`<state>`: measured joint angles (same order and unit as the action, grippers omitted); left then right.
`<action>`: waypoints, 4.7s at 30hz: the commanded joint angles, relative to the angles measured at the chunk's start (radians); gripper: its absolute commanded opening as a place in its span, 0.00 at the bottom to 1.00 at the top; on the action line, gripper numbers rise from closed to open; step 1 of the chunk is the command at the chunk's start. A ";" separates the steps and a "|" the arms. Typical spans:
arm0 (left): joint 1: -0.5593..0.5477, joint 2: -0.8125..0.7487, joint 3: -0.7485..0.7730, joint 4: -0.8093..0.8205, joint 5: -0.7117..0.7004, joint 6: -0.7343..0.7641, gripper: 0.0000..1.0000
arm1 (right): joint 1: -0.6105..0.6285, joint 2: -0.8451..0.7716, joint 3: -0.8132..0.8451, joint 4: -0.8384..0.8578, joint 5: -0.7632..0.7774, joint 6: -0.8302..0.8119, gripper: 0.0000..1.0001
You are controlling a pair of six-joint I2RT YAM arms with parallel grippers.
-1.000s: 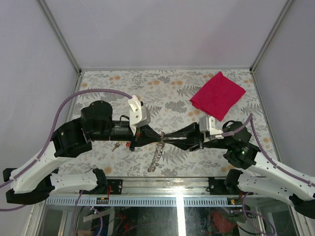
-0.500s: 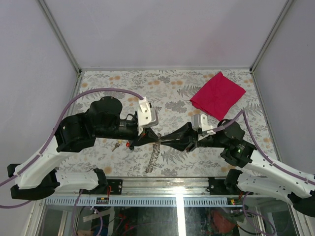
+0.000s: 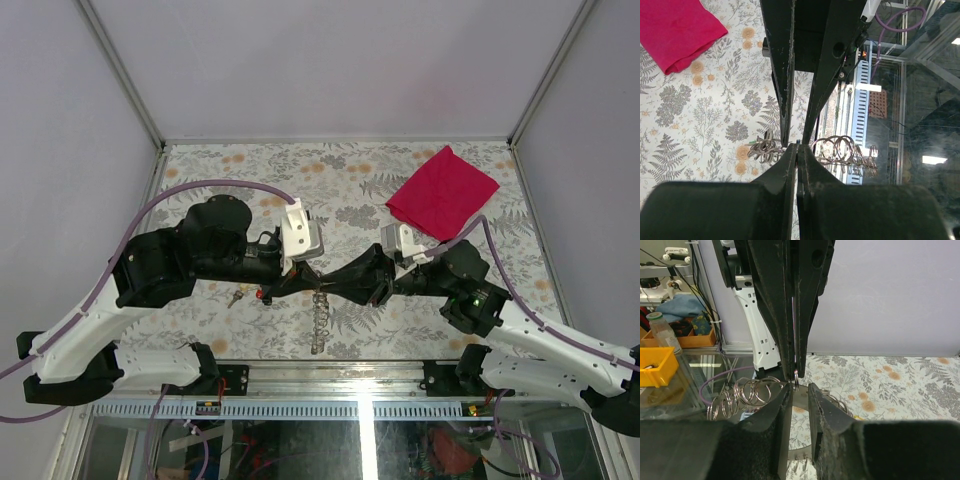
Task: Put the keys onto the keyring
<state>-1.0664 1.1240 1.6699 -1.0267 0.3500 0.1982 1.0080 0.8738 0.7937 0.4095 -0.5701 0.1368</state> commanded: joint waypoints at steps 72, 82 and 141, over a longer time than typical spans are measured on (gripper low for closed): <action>-0.003 -0.333 -0.384 0.616 -0.055 -0.252 0.53 | 0.003 -0.154 -0.217 0.676 -0.341 -0.507 0.00; -0.003 -0.398 -0.464 0.749 -0.007 -0.230 0.53 | 0.004 -0.017 -0.244 1.155 -0.254 -0.146 0.00; -0.003 -0.287 -0.557 1.061 0.061 -0.349 0.20 | 0.005 -0.070 -0.116 0.716 0.092 0.147 0.00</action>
<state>-1.0664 0.8467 1.1210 -0.0223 0.4118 -0.1444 1.0080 0.8261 0.6243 1.0424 -0.5117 0.2771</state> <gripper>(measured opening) 0.207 0.010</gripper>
